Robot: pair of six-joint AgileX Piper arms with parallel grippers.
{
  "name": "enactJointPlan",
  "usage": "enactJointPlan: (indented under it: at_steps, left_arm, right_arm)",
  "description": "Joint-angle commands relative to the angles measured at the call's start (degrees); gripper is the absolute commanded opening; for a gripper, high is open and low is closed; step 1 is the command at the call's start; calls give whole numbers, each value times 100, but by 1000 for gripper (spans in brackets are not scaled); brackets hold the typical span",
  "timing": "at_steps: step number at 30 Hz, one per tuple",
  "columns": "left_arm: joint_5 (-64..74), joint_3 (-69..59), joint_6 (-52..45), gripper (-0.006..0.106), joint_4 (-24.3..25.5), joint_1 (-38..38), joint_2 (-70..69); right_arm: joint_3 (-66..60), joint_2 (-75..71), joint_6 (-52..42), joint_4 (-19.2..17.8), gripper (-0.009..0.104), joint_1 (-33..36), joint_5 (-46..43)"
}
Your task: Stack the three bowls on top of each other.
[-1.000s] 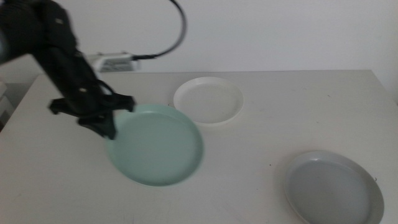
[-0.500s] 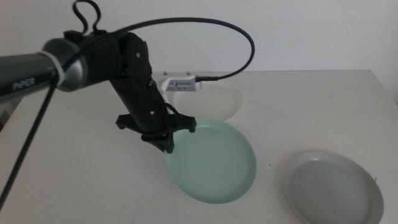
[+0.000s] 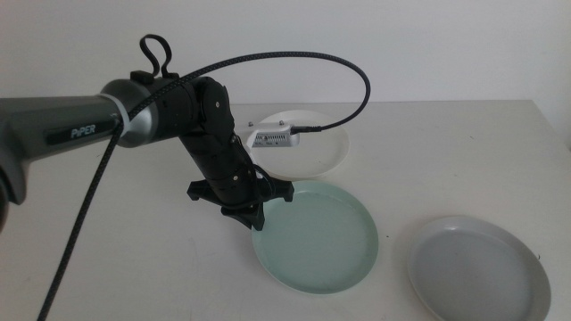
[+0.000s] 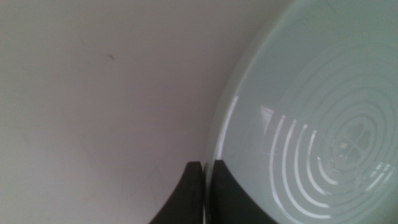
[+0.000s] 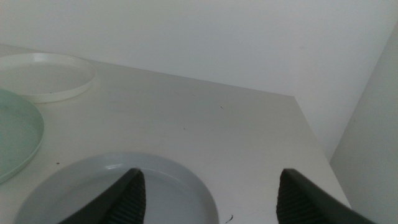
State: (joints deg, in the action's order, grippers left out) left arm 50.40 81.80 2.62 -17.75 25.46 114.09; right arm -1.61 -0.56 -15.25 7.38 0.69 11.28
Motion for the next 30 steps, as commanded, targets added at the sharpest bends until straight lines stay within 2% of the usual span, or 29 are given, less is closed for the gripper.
enactJointPlan:
  at_steps: [1, 7, 10, 13, 17, 20, 21, 23, 26, 30]
  left_arm:
    - [-148, 133, 12, 0, -146, 28, -226]
    - [-148, 133, 19, 1, -146, 28, -99]
    - [-148, 133, 31, 7, -146, 28, -99]
    - [-148, 133, 37, 22, -146, 22, -99]
    - [-36, 154, 38, 60, -146, 22, -110]
    - [168, 271, -110, 84, -131, 22, -207]
    - [247, 342, -114, 88, -125, 4, -250]
    - [479, 508, -64, 95, -99, -57, -406]
    - [628, 665, 142, 96, -1, -152, -739]
    - [370, 675, 733, 96, 738, -152, -1270]
  right_arm:
    - [34, -150, -38, -47, 54, -41, -422]
    - [34, -150, -38, -47, 54, -41, -422]
    - [34, -150, -38, -47, 54, -41, -422]
    - [34, -150, -38, -47, 54, -41, -422]
    - [34, -150, -38, -47, 54, -41, -422]
    - [34, -150, -38, -47, 54, -41, -422]
    - [34, -150, -38, -47, 54, -41, -422]
    - [34, -150, -38, -47, 54, -41, -422]
    - [34, -150, -38, -47, 54, -41, -422]
    - [34, -150, -38, -47, 54, -41, -422]
